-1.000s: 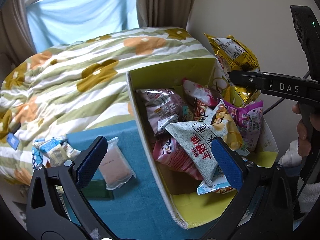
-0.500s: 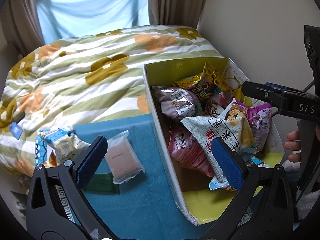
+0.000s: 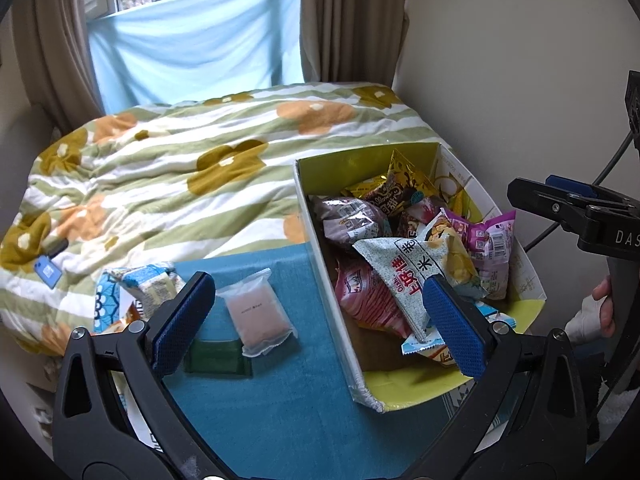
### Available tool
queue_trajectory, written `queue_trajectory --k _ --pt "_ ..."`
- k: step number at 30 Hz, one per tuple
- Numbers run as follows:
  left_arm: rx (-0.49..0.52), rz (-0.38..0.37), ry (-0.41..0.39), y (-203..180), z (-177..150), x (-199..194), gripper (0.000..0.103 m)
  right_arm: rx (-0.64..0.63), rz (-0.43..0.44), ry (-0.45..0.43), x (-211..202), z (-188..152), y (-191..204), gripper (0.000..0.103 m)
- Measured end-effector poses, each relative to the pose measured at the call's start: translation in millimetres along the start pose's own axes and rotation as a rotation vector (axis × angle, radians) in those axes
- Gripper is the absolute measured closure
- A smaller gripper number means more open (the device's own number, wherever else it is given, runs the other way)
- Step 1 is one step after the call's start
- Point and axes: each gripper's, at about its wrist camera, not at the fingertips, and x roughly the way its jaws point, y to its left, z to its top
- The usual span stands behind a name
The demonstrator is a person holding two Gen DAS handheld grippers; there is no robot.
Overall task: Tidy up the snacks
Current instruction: 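Open both tools to release the bags into the box and withdraw, then grasp the orange cake pack with the left tool while the right tool grasps the blue sticks bag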
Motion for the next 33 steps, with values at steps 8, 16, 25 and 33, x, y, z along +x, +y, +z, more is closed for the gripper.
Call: queue_trajectory --k 8,16,25,33 --pt "-0.030 0.060 -0.067 9.4 -37.1 -62.8 0.000 -0.044 0.008 -0.070 -52.1 -24.0 20.0 0.003" --pt "-0.085 0.138 -0.104 36.8 -92.1 -126.4 0.000 -0.095 0.049 -0.103 -92.1 -62.7 51.3 0.002" --pt "-0.131 0.187 -0.112 93.7 -133.8 -158.6 0.000 -0.140 0.096 -0.105 -103.9 -91.8 98.0 0.002" --pt "-0.119 0.152 -0.091 161.5 -134.6 -134.6 0.000 -0.162 0.115 -0.115 -82.6 -99.3 149.1 0.002"
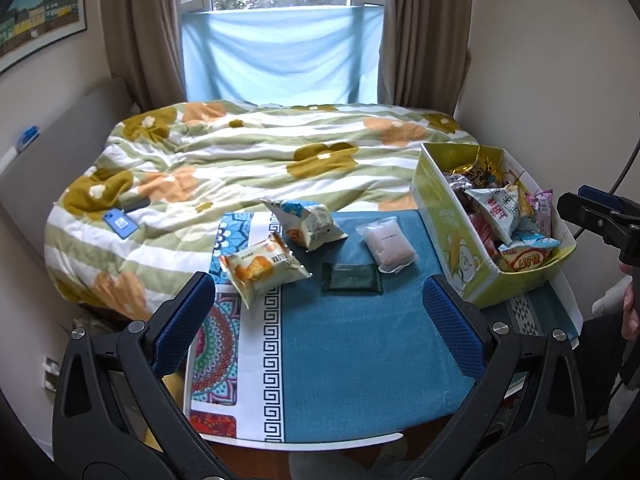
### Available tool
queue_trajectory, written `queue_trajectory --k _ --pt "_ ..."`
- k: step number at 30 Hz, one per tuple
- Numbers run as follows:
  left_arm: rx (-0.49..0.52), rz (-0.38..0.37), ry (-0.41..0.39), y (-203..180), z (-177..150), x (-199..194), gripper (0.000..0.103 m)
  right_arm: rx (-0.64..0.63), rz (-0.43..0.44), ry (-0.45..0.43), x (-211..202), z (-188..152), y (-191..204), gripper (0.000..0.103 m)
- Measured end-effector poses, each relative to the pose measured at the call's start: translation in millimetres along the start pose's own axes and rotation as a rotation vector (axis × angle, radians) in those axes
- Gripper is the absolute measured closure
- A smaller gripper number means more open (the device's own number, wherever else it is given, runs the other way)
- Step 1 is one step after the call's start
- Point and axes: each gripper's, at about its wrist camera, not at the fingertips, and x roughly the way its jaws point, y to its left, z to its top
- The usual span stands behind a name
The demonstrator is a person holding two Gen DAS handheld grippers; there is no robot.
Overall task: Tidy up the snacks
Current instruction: 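Grasp the orange cake pack with the left tool while the right tool grasps the blue sticks bag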
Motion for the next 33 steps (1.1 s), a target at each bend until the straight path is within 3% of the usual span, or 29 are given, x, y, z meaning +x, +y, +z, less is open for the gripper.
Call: queue_trajectory --k 7,18,26,33 --pt "0.084 -0.052 0.009 47.4 23.7 39.2 0.000 -0.009 -0.051 0.026 54.2 13.4 40.1 0.002" --pt "0.208 -0.185 0.151 93.2 27.0 128.5 0.000 -0.026 -0.139 0.084 144.3 26.0 88.7 0.002" --pt "0.302 -0.272 0.259 101.3 17.1 199.8 0.000 -0.008 -0.140 0.145 202.3 32.7 104.3 0.003" --pt "0.370 -0.321 0.357 92.9 -0.9 254.1 0.000 0.016 -0.085 0.228 259.8 33.6 105.4 0.002"
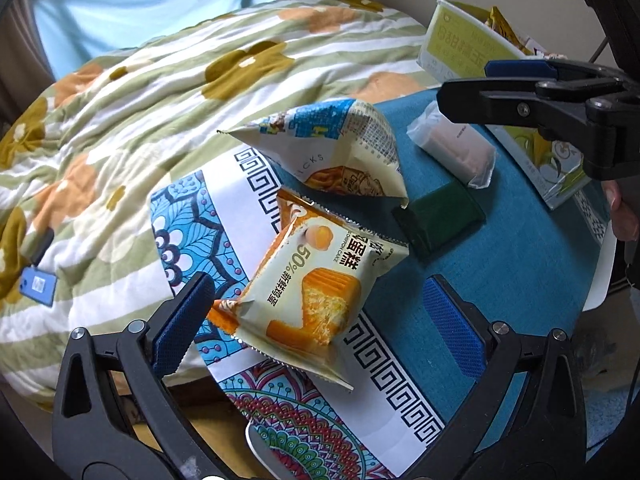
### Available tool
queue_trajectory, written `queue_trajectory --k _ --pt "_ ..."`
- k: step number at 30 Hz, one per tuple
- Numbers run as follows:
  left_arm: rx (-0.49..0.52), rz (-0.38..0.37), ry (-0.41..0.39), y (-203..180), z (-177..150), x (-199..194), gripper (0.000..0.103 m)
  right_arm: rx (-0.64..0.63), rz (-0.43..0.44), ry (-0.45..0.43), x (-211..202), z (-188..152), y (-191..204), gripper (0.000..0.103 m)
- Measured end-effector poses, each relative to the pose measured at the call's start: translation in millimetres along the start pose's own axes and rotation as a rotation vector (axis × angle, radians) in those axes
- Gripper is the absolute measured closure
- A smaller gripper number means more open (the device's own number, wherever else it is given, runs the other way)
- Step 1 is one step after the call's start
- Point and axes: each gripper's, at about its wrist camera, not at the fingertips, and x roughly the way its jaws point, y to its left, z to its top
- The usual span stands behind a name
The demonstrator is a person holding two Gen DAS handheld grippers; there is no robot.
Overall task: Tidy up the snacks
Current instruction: 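Grasp the orange cake pack with the left tool while the right tool grasps the blue sticks bag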
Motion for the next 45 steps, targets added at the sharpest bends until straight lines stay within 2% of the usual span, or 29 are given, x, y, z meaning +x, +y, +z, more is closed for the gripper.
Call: queue_trajectory --k 6,9,11,13,16,26,29,33,35,39,41,45 --pt "0.068 0.012 0.065 1.1 -2.6 35.6 0.000 -0.049 0.064 0.085 46.3 6.2 6.8 0.002" --pt "0.062 0.008 0.077 3.2 -1.2 42.5 0.003 -0.048 0.114 0.132 67.6 8.1 7.7 0.002" --pt "0.038 -0.008 0.082 6.9 0.0 44.3 0.011 -0.059 0.126 0.152 77.4 9.7 9.4 0.002" --pt "0.018 -0.047 0.094 9.5 0.7 47.4 0.029 -0.079 0.126 0.159 83.4 11.4 12.8 0.002" --pt "0.013 -0.042 0.103 8.7 1.7 50.5 0.038 -0.104 0.135 0.170 91.5 14.9 18.4 0.002" --pt "-0.101 -0.021 0.097 32.1 3.3 48.7 0.041 -0.189 0.125 0.223 120.0 22.4 26.8 0.004" --pt "-0.127 -0.015 0.096 40.2 3.1 48.7 0.041 -0.200 0.123 0.247 127.5 22.2 26.9 0.014" --pt "-0.153 -0.004 0.093 47.8 3.3 49.3 0.041 -0.215 0.114 0.274 135.3 19.1 25.8 0.017" --pt "-0.169 0.001 0.091 50.2 2.9 50.6 0.041 -0.221 0.111 0.282 137.5 17.8 26.1 0.024" --pt "-0.188 0.011 0.089 51.4 2.5 49.8 0.041 -0.208 0.112 0.293 139.0 17.1 24.1 0.027" --pt "-0.195 0.015 0.089 50.9 1.2 48.0 0.041 -0.201 0.117 0.295 138.5 17.1 23.6 0.034" --pt "-0.209 0.013 0.088 51.1 -0.8 43.9 0.041 -0.187 0.122 0.293 136.2 17.3 23.2 0.039"
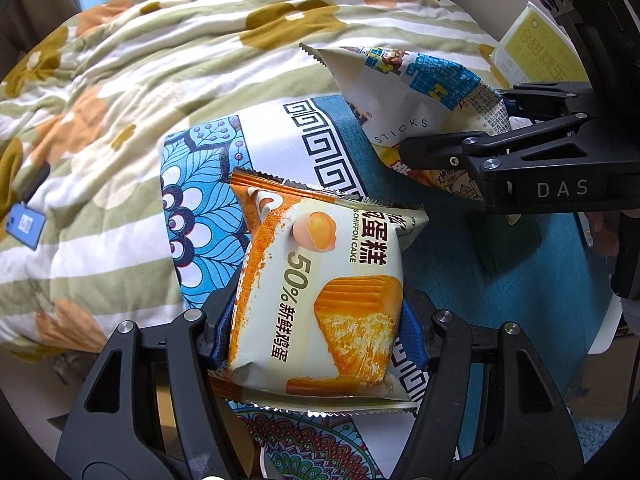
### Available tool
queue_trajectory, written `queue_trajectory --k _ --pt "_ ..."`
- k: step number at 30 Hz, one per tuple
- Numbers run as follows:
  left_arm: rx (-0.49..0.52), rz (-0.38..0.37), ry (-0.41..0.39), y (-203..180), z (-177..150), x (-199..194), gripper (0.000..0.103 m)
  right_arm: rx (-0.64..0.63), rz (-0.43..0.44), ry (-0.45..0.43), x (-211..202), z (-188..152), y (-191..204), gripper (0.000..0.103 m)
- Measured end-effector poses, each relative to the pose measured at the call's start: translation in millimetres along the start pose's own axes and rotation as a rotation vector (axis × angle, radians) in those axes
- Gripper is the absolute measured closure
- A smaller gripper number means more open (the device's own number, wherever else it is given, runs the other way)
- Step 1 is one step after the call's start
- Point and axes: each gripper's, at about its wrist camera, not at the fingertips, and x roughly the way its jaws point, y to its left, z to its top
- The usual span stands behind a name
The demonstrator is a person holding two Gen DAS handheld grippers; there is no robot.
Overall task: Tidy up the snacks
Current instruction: 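Grasp the orange cake pack with the left tool while the right tool grasps the blue sticks bag, then carry both packs into the cardboard box and open both tools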
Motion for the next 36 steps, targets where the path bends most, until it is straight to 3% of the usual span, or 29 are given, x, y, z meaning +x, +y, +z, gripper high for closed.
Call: queue_trajectory --k 10,18,27,30,36 --pt "-0.031 0.006 -0.065 -9.3 9.7 -43.0 0.042 0.070 0.006 -0.067 -39.9 -3.3 -0.3 0.043" --pt "-0.045 0.016 -0.192 -49.9 36.1 -104.2 0.042 0.137 -0.027 -0.233 -131.9 -18.2 -14.6 0.043" --pt "-0.053 0.016 -0.341 -166.3 72.3 -162.4 0.042 0.172 -0.083 -0.374 -244.1 -67.7 -80.8 0.043" --pt "-0.050 0.036 -0.363 -210.8 90.7 -165.9 0.042 0.163 -0.132 -0.417 -278.0 -85.2 -112.0 0.043" --pt "-0.057 0.004 -0.405 -291.9 129.3 -160.1 0.042 0.169 -0.169 -0.476 -322.1 -111.3 -183.4 0.043"
